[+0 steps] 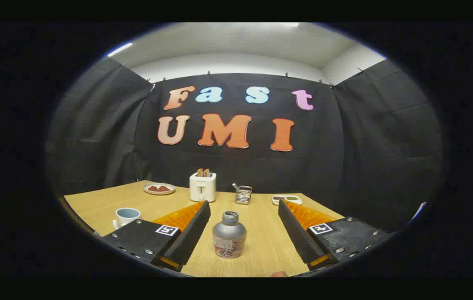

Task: Take the bottle from table, then pour the juice into the cup, finally place the bottle on the coaster

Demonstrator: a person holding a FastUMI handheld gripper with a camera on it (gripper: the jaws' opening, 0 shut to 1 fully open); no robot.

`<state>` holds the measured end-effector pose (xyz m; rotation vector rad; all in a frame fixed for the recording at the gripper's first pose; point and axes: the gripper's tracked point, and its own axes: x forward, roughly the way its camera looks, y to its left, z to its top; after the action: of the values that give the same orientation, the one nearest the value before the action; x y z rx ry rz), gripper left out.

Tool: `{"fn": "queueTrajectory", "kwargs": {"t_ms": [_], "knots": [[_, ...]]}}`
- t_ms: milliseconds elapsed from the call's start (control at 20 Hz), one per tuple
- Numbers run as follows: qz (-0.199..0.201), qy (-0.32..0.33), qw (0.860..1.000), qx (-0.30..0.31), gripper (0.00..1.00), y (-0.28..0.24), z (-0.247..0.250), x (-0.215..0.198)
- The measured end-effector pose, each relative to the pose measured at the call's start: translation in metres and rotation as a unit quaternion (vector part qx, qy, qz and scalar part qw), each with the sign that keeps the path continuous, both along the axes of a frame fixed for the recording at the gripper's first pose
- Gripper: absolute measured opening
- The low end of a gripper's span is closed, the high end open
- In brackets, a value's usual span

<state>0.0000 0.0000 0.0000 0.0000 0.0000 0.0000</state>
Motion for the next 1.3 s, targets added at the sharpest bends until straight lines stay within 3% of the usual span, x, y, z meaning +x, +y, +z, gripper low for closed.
{"fn": "queueTrajectory", "kwargs": {"t_ms": [200,400,500,1050,1300], "knots": [[0.032,0.011,0.999,0.028,0.97,-0.010,-0.020,0.007],[0.064,-0.002,0.995,0.082,0.97,-0.009,0.003,0.009],[0.072,-0.024,0.995,0.070,0.97,-0.005,0.013,0.005],[0.005,0.011,1.000,0.017,0.97,0.013,-0.031,-0.017],[-0.018,0.030,0.998,0.042,0.97,0.029,-0.059,-0.010]]}}
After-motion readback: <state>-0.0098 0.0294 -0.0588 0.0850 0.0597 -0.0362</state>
